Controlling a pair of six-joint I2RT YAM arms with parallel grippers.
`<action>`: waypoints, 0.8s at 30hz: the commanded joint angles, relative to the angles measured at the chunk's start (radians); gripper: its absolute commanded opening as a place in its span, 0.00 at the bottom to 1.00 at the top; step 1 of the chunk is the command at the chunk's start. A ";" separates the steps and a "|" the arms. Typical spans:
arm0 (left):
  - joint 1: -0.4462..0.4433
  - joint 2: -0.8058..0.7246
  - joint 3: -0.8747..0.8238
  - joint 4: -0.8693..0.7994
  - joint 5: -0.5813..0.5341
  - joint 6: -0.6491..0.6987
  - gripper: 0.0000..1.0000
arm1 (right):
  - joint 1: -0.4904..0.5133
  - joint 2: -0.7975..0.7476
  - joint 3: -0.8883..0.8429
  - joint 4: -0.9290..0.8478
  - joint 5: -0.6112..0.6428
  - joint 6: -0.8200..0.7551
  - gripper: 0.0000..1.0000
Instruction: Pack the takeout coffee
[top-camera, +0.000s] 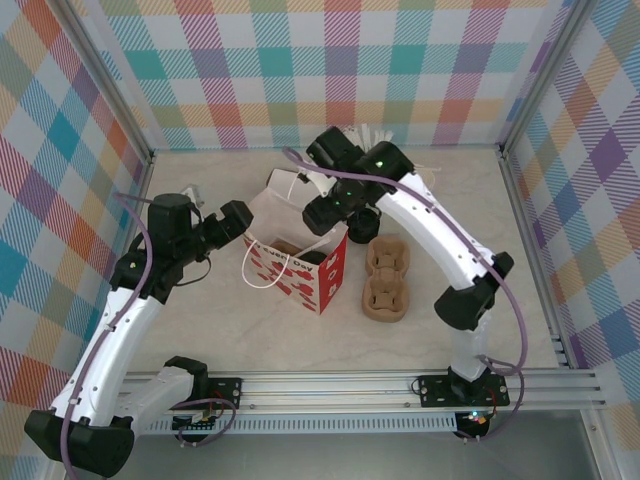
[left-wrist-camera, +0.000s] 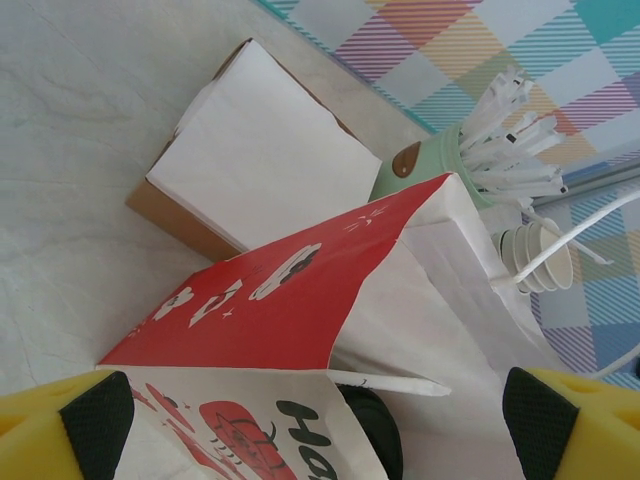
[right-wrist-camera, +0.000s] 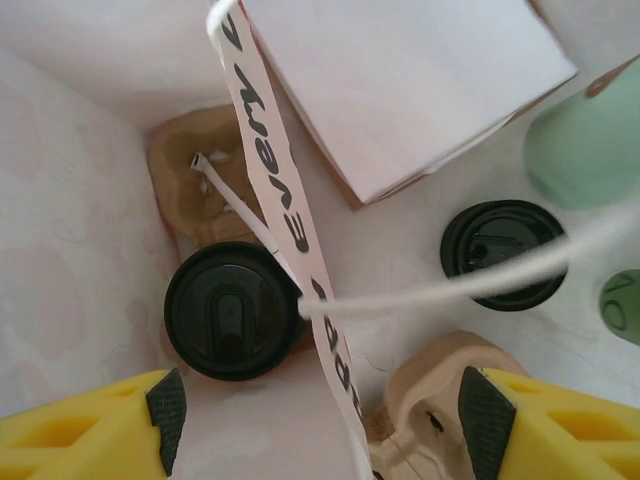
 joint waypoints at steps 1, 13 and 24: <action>0.004 -0.023 0.010 -0.029 -0.018 0.029 0.97 | 0.003 0.023 0.022 -0.012 -0.023 -0.008 0.70; 0.005 -0.035 0.009 -0.042 -0.034 0.044 0.97 | -0.008 -0.042 -0.045 -0.033 -0.001 -0.012 0.03; 0.006 -0.031 0.019 -0.053 -0.048 0.073 0.97 | -0.079 -0.249 -0.298 -0.035 0.031 0.068 0.00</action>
